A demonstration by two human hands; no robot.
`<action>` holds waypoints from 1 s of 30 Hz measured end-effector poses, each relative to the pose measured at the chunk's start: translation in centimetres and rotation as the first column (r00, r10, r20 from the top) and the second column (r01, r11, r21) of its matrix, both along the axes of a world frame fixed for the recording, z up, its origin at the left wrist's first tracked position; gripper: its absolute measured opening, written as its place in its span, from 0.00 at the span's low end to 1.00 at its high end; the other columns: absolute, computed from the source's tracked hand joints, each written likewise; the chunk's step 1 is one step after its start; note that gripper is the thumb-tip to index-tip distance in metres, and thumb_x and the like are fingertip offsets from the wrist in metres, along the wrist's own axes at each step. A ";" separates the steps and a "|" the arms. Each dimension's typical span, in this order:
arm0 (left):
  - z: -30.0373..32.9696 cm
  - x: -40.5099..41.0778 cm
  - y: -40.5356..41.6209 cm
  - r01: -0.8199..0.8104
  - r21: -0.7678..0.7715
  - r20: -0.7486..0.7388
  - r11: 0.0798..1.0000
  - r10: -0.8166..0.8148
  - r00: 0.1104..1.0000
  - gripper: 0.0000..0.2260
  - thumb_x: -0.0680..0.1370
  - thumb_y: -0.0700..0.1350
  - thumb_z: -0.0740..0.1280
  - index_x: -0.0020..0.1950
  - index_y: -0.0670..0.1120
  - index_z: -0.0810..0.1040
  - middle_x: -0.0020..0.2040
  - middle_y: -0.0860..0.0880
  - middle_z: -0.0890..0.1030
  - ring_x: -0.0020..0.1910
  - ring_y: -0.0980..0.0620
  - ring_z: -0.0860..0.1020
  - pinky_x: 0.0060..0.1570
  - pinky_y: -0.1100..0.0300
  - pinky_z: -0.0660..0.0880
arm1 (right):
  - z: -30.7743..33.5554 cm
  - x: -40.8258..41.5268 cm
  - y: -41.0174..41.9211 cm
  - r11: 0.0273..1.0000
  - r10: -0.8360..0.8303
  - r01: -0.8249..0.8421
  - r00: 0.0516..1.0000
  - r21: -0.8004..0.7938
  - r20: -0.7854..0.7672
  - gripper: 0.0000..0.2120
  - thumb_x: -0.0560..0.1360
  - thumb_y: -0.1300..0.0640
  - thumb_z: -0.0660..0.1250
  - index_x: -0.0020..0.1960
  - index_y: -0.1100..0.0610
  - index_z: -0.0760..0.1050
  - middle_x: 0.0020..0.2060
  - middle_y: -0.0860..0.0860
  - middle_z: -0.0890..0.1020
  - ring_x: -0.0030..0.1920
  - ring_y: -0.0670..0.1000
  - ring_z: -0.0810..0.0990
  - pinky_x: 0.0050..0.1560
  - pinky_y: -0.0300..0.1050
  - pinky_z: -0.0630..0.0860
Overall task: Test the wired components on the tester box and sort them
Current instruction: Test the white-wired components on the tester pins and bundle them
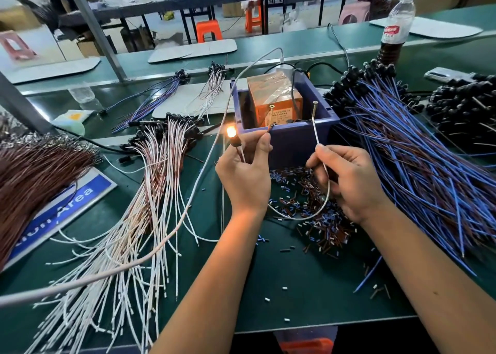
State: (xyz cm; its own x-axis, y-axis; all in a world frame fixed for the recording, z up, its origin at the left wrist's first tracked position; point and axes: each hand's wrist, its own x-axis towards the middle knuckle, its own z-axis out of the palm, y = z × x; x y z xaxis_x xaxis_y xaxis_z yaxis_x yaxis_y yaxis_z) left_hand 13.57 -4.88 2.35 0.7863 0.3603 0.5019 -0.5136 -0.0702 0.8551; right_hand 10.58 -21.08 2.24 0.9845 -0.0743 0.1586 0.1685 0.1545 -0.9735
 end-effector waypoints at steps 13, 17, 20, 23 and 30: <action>0.4 -0.4 0.2 -0.015 -0.026 -0.018 1.000 0.015 1.000 0.02 0.80 0.35 0.72 0.48 0.37 0.84 0.39 0.44 0.84 0.40 0.52 0.82 0.51 0.60 0.78 | -0.3 0.1 -0.1 0.999 0.001 0.000 0.999 -0.039 0.038 0.18 0.84 0.56 0.65 0.38 0.58 0.83 0.25 0.54 0.73 0.22 0.46 0.64 0.22 0.36 0.57; 0.8 -1.3 0.3 0.037 -0.051 -0.024 0.998 -0.038 0.999 0.02 0.80 0.36 0.71 0.48 0.38 0.83 0.38 0.47 0.83 0.39 0.54 0.82 0.48 0.60 0.77 | -0.3 -0.4 0.1 0.995 0.043 -0.032 0.992 -0.099 0.120 0.17 0.82 0.54 0.66 0.37 0.60 0.81 0.23 0.53 0.74 0.21 0.46 0.65 0.23 0.34 0.61; 1.5 -2.5 -0.4 0.150 -0.086 -0.084 0.985 -0.157 0.984 0.03 0.80 0.40 0.73 0.46 0.44 0.84 0.36 0.49 0.83 0.33 0.56 0.78 0.39 0.63 0.74 | -0.2 -0.4 0.1 0.993 -0.028 0.046 0.985 -0.106 0.170 0.17 0.82 0.55 0.66 0.36 0.59 0.81 0.23 0.51 0.73 0.22 0.44 0.66 0.26 0.33 0.63; 3.3 -3.6 -1.9 0.278 -0.150 -0.096 0.949 -0.294 0.951 0.03 0.79 0.41 0.73 0.46 0.45 0.84 0.37 0.47 0.83 0.31 0.56 0.75 0.37 0.63 0.70 | 0.2 -0.2 -0.7 0.967 -0.081 0.124 0.978 -0.221 0.194 0.18 0.82 0.55 0.66 0.36 0.59 0.81 0.24 0.52 0.75 0.24 0.47 0.69 0.29 0.37 0.66; 10.5 -3.3 -8.2 0.514 -0.148 -0.044 0.845 -0.525 0.850 0.04 0.81 0.39 0.70 0.46 0.42 0.82 0.35 0.48 0.81 0.26 0.58 0.70 0.27 0.66 0.65 | 2.4 -1.7 -4.0 0.548 0.013 0.327 0.917 -0.770 0.399 0.10 0.79 0.55 0.71 0.40 0.56 0.83 0.32 0.41 0.77 0.37 0.50 0.75 0.41 0.48 0.72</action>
